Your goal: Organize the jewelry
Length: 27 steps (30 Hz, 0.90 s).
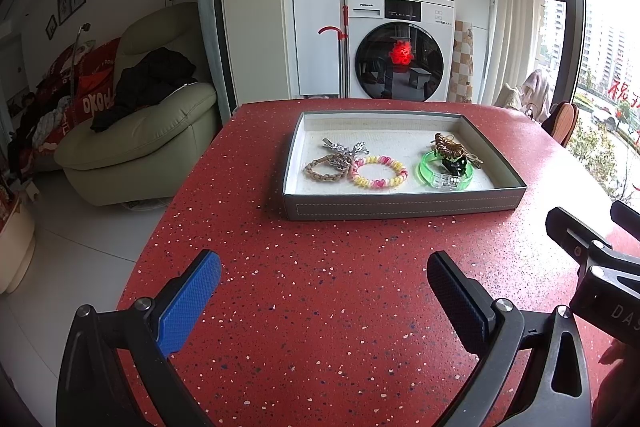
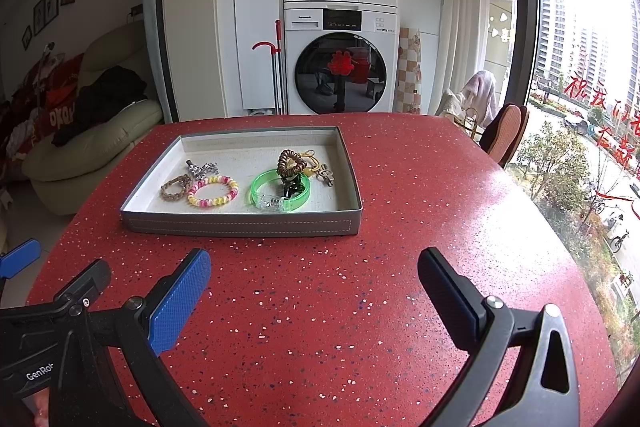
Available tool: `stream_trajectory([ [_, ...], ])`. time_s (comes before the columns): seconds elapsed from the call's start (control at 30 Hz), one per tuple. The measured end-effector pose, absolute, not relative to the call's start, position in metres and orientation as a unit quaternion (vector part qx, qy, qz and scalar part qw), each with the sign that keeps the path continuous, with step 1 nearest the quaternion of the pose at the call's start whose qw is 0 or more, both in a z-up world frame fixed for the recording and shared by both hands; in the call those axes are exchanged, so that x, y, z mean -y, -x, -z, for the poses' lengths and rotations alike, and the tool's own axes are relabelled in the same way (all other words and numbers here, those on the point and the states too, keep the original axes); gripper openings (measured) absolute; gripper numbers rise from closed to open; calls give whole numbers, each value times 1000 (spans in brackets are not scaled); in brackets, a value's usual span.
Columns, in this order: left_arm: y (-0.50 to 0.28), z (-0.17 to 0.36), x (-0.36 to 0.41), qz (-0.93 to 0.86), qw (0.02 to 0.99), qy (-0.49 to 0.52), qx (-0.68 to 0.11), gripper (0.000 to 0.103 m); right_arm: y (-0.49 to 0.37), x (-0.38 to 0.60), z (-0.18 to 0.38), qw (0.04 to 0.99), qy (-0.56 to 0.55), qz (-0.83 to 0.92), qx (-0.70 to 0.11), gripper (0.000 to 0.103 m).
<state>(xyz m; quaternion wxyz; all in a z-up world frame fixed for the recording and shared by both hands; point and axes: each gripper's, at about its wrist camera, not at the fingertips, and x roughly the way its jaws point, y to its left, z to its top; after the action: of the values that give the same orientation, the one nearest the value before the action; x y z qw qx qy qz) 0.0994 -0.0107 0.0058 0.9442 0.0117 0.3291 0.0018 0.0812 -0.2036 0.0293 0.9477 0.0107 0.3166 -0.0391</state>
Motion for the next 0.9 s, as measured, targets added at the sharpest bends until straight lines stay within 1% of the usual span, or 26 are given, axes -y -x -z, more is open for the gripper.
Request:
stream_trajectory([
  [0.9, -98, -4, 11, -9, 944, -12, -331, 103, -81, 203, -29, 948, -11, 38, -317, 103],
])
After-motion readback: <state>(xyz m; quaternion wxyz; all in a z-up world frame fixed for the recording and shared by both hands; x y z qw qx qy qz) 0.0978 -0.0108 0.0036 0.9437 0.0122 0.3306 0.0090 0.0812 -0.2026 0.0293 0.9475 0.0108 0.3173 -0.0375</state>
